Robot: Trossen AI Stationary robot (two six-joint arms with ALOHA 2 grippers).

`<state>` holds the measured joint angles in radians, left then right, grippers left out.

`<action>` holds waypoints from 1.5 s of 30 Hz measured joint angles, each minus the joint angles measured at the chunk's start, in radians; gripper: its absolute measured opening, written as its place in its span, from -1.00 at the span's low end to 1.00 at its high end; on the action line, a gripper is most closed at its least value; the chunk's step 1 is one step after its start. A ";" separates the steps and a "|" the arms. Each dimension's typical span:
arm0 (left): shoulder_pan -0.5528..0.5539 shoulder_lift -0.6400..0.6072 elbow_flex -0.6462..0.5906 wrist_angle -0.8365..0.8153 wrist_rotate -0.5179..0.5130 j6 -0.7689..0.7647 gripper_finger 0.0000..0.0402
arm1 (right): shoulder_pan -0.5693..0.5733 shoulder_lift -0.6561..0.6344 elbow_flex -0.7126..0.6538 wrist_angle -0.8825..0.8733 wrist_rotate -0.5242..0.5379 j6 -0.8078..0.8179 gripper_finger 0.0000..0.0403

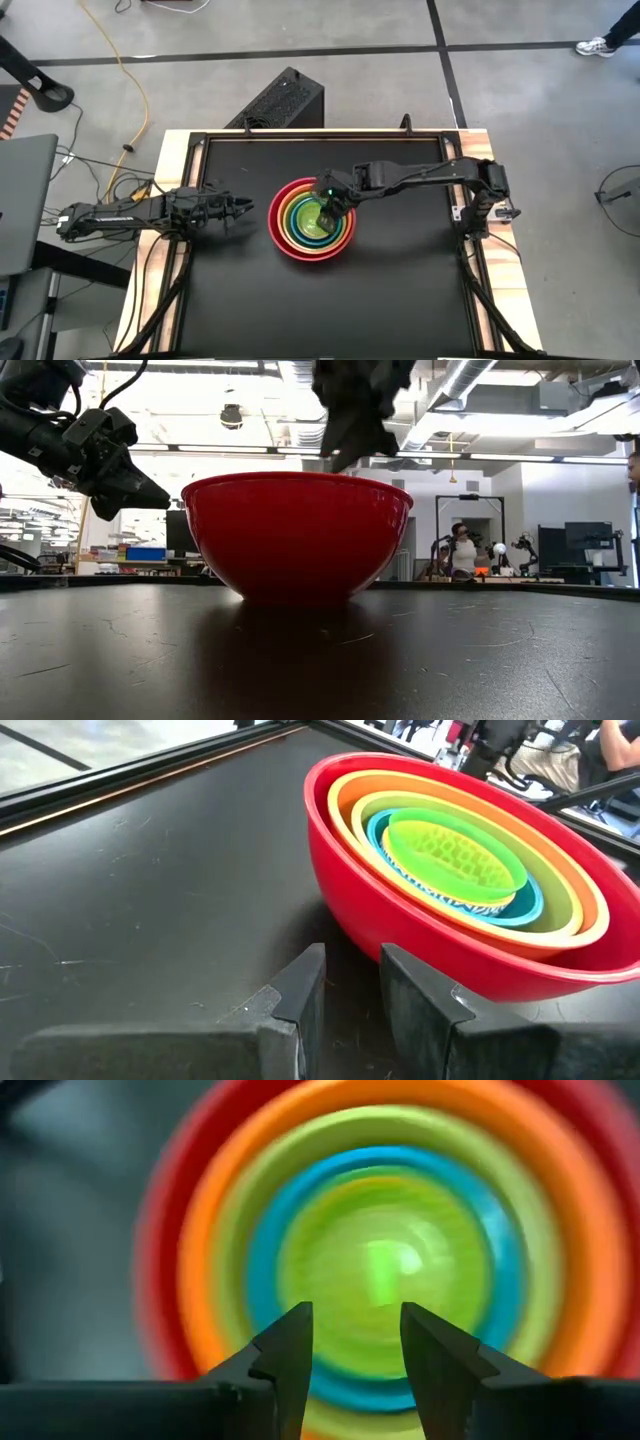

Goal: Nest bowls inside each other
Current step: Return to Home Position

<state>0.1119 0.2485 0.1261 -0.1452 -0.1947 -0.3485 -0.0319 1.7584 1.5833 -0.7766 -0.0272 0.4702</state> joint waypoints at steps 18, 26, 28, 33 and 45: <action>0.000 0.000 0.000 -0.002 -0.031 0.040 -0.57 | 0.257 -0.209 -0.223 0.136 0.106 -0.243 -0.41; 0.000 0.000 0.000 -0.001 -0.038 0.041 -0.57 | 0.143 -0.598 -0.710 0.587 0.061 -0.233 -0.41; 0.000 0.000 0.000 -0.002 -0.051 0.042 -0.57 | 0.120 -0.694 -0.823 0.684 0.058 -0.232 -0.41; 0.000 0.000 0.000 -0.010 -0.075 0.042 -0.57 | 0.060 -0.897 -1.089 0.904 0.055 -0.210 -0.41; 0.000 0.000 0.000 -0.025 -0.079 0.042 -0.57 | -0.021 -1.284 -1.447 0.983 0.054 -0.128 -0.41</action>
<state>0.1118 0.2489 0.1261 -0.1702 -0.2737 -0.3065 -0.0524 0.4746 0.1361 0.2067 0.0265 0.3424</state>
